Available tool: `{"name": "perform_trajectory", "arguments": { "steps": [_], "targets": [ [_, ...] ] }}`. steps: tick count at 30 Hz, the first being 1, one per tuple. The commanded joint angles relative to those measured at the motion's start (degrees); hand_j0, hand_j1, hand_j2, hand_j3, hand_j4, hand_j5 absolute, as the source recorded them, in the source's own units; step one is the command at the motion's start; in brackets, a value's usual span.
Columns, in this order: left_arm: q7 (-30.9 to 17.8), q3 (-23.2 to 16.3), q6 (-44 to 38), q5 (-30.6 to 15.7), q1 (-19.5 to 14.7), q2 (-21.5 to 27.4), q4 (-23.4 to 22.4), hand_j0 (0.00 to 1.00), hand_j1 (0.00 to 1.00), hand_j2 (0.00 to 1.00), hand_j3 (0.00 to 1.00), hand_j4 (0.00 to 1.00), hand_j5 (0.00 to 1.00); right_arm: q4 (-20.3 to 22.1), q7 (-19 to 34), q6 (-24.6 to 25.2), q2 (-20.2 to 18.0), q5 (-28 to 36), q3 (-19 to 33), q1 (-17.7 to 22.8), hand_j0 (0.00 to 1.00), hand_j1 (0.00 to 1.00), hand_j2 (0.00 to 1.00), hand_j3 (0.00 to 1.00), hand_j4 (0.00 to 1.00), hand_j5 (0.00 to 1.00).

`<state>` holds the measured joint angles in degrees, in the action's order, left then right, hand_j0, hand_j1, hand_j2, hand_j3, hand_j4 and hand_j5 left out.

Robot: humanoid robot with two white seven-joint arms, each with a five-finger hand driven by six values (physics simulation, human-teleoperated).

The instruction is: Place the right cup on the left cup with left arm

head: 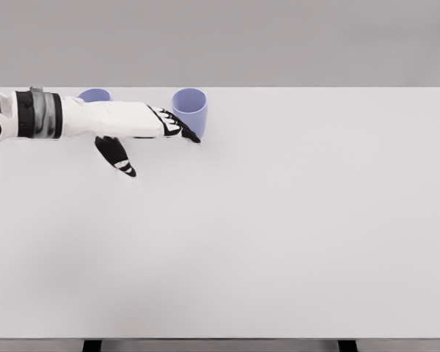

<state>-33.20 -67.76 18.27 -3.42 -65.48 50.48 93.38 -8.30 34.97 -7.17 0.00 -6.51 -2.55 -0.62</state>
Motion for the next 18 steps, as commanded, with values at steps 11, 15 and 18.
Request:
{"name": "perform_trajectory", "arguments": {
  "steps": [11, 15, 18],
  "targets": [
    [-1.8, -0.1, 3.7, -4.7, -6.4, -16.9, -26.8, 1.0, 1.0, 1.0, 1.0, 1.0, 1.0, -0.1, 0.0, 0.0, 0.0, -0.1, 0.0, 0.0, 1.0, 1.0, 1.0, 1.0, 1.0, 1.0],
    [-1.8, -2.5, 4.1, -4.7, -7.7, -19.5, -30.4, 1.0, 1.0, 1.0, 1.0, 1.0, 1.0, 0.0, 0.0, 0.0, 0.0, -0.1, 0.0, 0.0, 1.0, 1.0, 1.0, 1.0, 1.0, 1.0],
    [-1.8, -3.4, 4.0, -4.8, -7.8, -19.6, -31.7, 1.0, 1.0, 1.0, 1.0, 1.0, 1.0, -0.1, 0.0, 0.0, 0.0, -0.1, 0.0, 0.0, 1.0, 1.0, 1.0, 1.0, 1.0, 1.0]
  ]
}}
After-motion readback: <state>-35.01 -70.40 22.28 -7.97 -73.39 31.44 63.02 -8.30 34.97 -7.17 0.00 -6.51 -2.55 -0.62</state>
